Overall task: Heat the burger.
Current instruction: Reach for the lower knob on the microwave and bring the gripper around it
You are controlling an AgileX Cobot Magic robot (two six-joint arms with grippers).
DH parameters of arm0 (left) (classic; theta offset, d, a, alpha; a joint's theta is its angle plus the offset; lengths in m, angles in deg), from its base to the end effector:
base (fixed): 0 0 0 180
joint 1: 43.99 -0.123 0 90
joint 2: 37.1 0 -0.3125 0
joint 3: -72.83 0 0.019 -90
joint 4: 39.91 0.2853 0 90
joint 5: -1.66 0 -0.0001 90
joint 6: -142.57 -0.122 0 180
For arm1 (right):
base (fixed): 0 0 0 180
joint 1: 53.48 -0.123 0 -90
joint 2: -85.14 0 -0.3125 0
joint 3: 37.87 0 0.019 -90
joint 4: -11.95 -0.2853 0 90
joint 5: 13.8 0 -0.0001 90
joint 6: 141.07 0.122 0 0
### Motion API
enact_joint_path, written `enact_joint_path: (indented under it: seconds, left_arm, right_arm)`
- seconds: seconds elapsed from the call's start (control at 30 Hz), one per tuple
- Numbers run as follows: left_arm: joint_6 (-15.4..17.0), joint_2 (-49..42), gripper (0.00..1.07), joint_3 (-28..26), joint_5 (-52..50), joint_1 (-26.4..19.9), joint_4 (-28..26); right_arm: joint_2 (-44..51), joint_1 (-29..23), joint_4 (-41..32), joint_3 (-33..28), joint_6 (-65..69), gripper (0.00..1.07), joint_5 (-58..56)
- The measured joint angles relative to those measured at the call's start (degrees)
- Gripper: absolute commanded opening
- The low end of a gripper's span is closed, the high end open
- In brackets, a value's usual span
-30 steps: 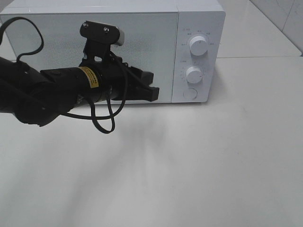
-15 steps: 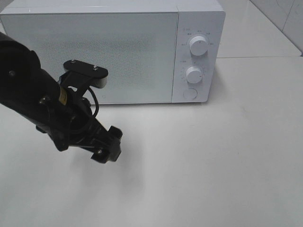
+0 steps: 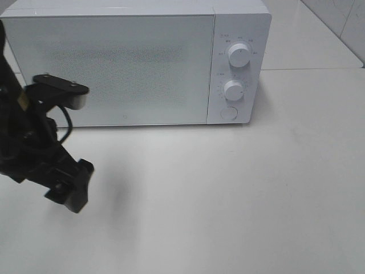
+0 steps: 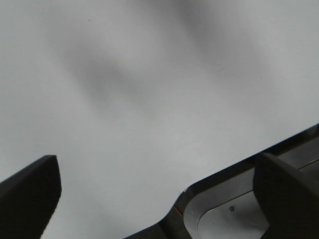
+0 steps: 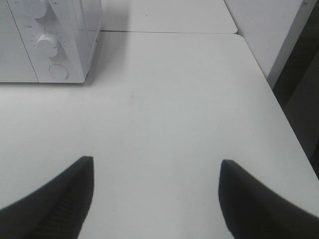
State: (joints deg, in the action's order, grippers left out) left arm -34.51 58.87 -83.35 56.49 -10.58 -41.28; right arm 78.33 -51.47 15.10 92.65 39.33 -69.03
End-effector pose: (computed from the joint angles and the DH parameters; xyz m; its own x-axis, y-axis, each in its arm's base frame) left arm 0.2499 -0.1677 0.1871 -0.8650 0.4931 -0.0924 0.4971 0.8673 -0.0255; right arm 0.0297 -0.0066 0.2895 -0.3677 -0.0115 -0.9299 0.0681 0.9969 -0.0392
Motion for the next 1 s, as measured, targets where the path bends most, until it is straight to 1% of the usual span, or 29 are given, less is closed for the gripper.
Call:
enact_joint_path:
  seconds: [0.03,0.07,0.1,0.13,0.17,0.2,0.27,0.3,0.33,0.37,0.4,0.43,0.63,0.7,0.73,0.8,0.83,0.87,0.9,0.97,1.0]
  left_arm:
    - [-0.92,-1.32,0.98,0.00,1.15,-4.30,0.06]
    - [-1.49,-2.18,0.98,0.00,1.60,-6.53,0.06]
    - [-1.49,-2.18,0.98,0.00,1.60,-6.53,0.06]
    - [-2.41,-3.90,0.98,0.00,2.41,-10.60,0.06]
    - [-2.92,-4.81,0.98,0.00,3.15,-12.89,0.00]
    - [-2.92,-4.81,0.98,0.00,3.15,-12.89,0.00]
    - [-3.78,-8.19,0.98,0.00,5.39,-20.17,-0.97]
    - [-3.78,-8.19,0.98,0.00,5.39,-20.17,-0.97]
    - [-3.84,-9.00,0.98,0.00,6.07,-21.60,-1.38]
    - [-3.84,-9.00,0.98,0.00,6.07,-21.60,-1.38]
    - [-4.07,-10.31,0.98,0.00,7.73,-23.38,-1.66]
    - [-4.07,-11.06,0.98,0.00,8.77,-23.95,-1.66]
    - [-3.61,-15.53,0.98,0.74,12.89,-24.47,-1.66]
    - [-3.44,-18.85,0.98,3.38,13.35,-24.47,-1.66]
    - [-3.44,-18.85,0.98,3.38,13.35,-24.47,-1.66]
    - [-3.38,-24.29,0.98,9.40,13.52,-24.47,-1.60]
    - [-3.38,-24.29,0.98,9.40,13.52,-24.47,-1.60]
    - [-3.38,-25.44,0.98,10.60,13.52,-24.47,-1.60]
    - [-3.38,-28.53,0.98,13.35,13.64,-24.47,-1.60]
    - [-3.38,-29.85,0.98,14.38,13.69,-24.47,-1.60]
    - [-3.38,-33.29,0.98,16.84,13.75,-24.47,-1.60]
  right_arm:
    - [0.00,0.00,0.00,0.00,0.00,0.67,0.00]
    - [0.00,0.00,0.00,0.00,0.00,0.67,0.00]
    - [0.00,0.00,0.00,0.00,0.00,0.67,0.00]
    - [0.00,0.00,0.00,0.00,0.00,0.67,0.00]
    - [0.00,0.00,0.00,0.00,0.00,0.67,0.00]
    - [0.00,0.00,0.00,0.00,0.00,0.67,0.00]
    - [0.00,0.00,0.00,0.00,0.00,0.67,0.00]
    - [0.00,0.00,0.00,0.00,0.00,0.67,0.00]
    - [0.00,0.00,0.00,0.00,0.00,0.67,0.00]
    - [0.00,0.00,0.00,0.00,0.00,0.67,0.00]
    - [0.00,0.00,0.00,0.00,0.00,0.67,0.00]
    - [0.00,0.00,0.00,0.00,0.00,0.67,0.00]
    - [0.00,0.00,0.00,0.00,0.00,0.67,0.00]
    - [0.00,0.00,0.00,0.00,0.00,0.67,0.00]
    - [0.00,0.00,0.00,0.00,0.00,0.67,0.00]
    - [0.00,0.00,0.00,0.00,0.00,0.67,0.00]
    - [0.00,0.00,0.00,0.00,0.00,0.67,0.00]
    - [0.00,0.00,0.00,0.00,0.00,0.67,0.00]
    - [0.00,0.00,0.00,0.00,0.00,0.67,0.00]
    - [0.00,0.00,0.00,0.00,0.00,0.67,0.00]
    - [0.00,0.00,0.00,0.00,0.00,0.67,0.00]
